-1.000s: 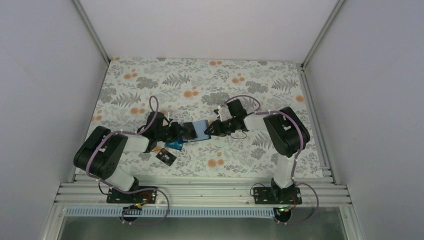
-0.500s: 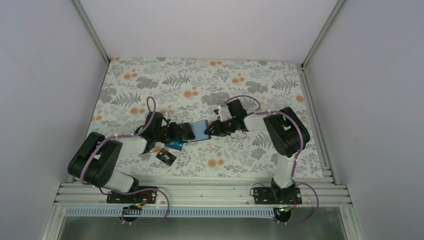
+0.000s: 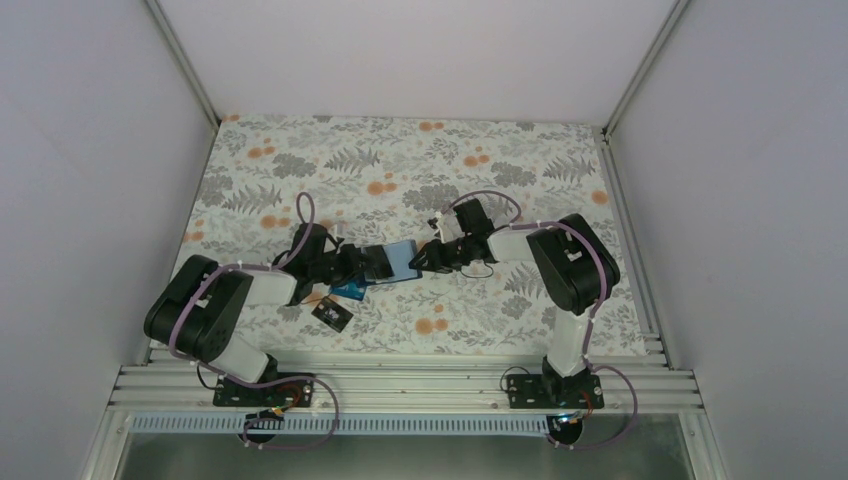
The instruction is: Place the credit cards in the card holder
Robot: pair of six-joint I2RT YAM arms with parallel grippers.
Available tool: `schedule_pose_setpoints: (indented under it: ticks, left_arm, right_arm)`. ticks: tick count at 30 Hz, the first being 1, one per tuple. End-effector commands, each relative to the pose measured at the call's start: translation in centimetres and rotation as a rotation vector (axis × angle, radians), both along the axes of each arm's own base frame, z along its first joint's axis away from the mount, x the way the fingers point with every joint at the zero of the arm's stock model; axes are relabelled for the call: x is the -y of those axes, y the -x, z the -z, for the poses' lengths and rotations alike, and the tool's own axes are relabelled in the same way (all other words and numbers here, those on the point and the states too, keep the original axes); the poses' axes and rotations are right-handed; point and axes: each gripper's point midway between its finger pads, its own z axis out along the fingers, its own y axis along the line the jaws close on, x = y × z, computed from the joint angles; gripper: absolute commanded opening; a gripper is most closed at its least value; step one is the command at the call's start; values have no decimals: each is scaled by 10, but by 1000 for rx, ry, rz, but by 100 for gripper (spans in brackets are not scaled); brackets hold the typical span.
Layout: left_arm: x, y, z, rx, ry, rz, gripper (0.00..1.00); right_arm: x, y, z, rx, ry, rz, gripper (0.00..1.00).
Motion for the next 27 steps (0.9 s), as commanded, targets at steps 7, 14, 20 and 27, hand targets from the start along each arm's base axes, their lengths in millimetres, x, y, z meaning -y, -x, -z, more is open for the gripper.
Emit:
schedule_pose_setpoints:
  ticks: [7,14,20,27]
  left_arm:
    - [5,9,6,-58,20,44,3]
    - [9,10,10,-82,25,69,2]
    - [12,6,14,-88,17,83,2]
    - [15,5,18,-101,18,101,2]
  right_arm:
    - [7,16,18,-51,66,-2,32]
    - [7,16,18,-51,67,-4,32]
    - [7,16,19,-52,70,-6,32]
    - [8,17,20,-54,72,-8,31]
